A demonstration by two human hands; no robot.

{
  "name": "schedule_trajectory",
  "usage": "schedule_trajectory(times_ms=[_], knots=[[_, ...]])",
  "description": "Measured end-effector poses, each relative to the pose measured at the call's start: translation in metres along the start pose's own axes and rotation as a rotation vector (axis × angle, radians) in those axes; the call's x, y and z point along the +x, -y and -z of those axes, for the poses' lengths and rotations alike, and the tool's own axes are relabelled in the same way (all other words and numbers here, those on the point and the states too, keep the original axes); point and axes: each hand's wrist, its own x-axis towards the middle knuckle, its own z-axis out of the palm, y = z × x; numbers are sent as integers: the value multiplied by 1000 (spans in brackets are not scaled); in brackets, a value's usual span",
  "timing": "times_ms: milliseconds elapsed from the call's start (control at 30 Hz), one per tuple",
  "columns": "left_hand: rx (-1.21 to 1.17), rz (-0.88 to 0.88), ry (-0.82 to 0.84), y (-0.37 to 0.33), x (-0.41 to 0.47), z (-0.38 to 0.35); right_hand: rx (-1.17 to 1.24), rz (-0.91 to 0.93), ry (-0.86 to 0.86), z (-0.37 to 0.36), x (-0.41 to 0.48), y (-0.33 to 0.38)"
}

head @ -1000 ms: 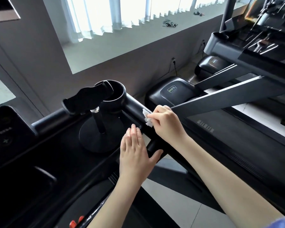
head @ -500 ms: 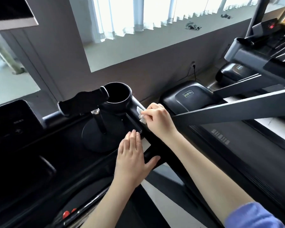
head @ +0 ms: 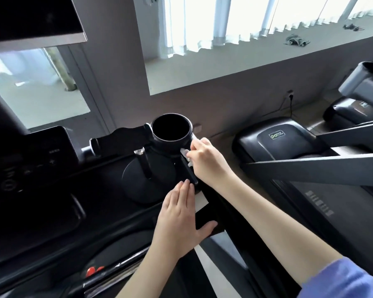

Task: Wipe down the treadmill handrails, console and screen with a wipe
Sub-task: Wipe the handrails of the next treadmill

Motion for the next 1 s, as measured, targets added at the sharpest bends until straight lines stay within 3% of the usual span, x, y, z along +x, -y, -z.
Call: schedule_trajectory(times_ms=[100, 267, 400, 567, 733, 1000], knots=[[7, 4, -6, 0, 1, 3, -73, 58, 33, 1, 5, 0], [-3, 9, 17, 0, 0, 4, -160, -40, 37, -3, 18, 12], [-33, 20, 27, 0, 0, 4, -109, -6, 17, 2, -9, 13], [-15, -9, -12, 2, 0, 2, 50, -213, -113, -5, 17, -1], [-14, -18, -32, 2, -1, 1, 68, -232, -97, 1, -6, -3], [-8, -19, -18, 2, -1, 1, 391, -570, -99, 5, 33, -24]])
